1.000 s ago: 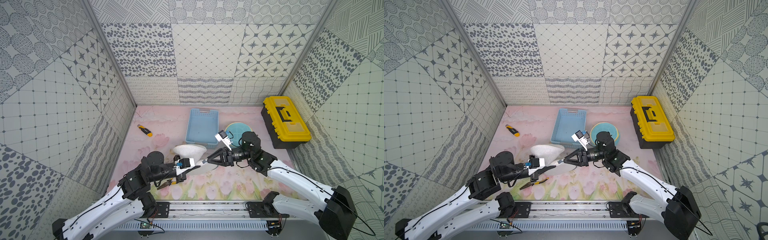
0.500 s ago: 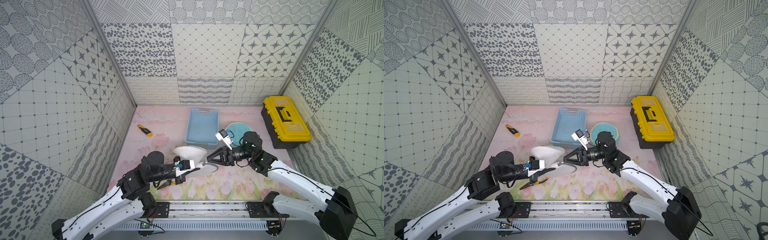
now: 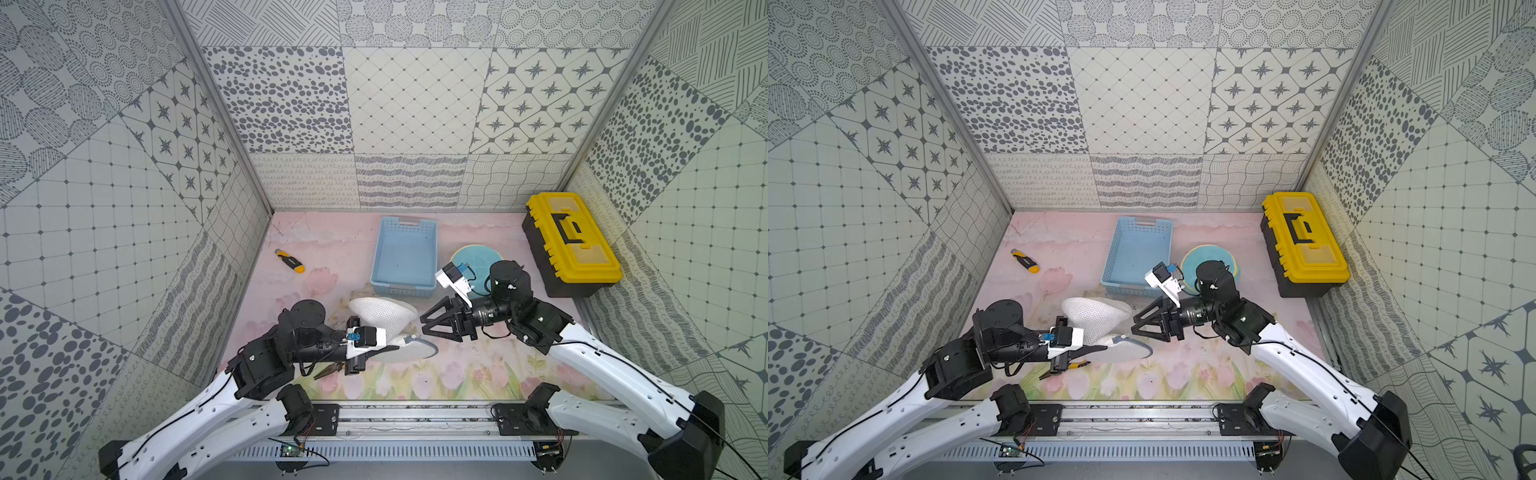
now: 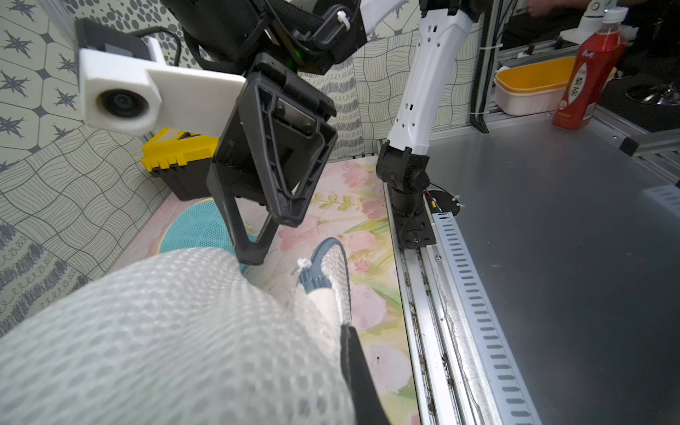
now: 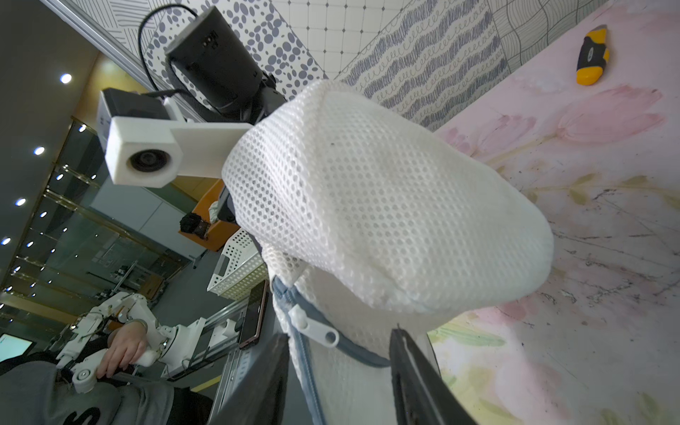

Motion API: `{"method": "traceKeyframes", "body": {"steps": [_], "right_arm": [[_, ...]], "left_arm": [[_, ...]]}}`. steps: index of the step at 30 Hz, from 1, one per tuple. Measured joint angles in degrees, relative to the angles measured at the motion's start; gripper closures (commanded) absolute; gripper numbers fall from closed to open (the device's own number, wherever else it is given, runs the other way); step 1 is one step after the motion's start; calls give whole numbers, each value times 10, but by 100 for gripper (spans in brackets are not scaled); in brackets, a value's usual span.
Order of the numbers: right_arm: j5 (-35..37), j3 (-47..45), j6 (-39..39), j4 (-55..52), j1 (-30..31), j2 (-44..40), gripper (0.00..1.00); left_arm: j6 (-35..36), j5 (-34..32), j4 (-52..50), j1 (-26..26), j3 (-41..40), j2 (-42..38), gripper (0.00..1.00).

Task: Turn the laundry bag inside out
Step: Zip the zipper on the laundry bag.

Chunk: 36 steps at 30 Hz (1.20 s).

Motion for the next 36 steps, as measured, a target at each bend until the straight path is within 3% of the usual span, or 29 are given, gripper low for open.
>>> {"method": "traceKeyframes", "body": {"steps": [10,36], "right_arm": [[8,52,-81,-90,33,7,57],[12,66,-123,-121,70,45,54]], "left_arm": [[0,53,-20,18,10,10,100],[0,81,-23,33,14,12,100]]}}
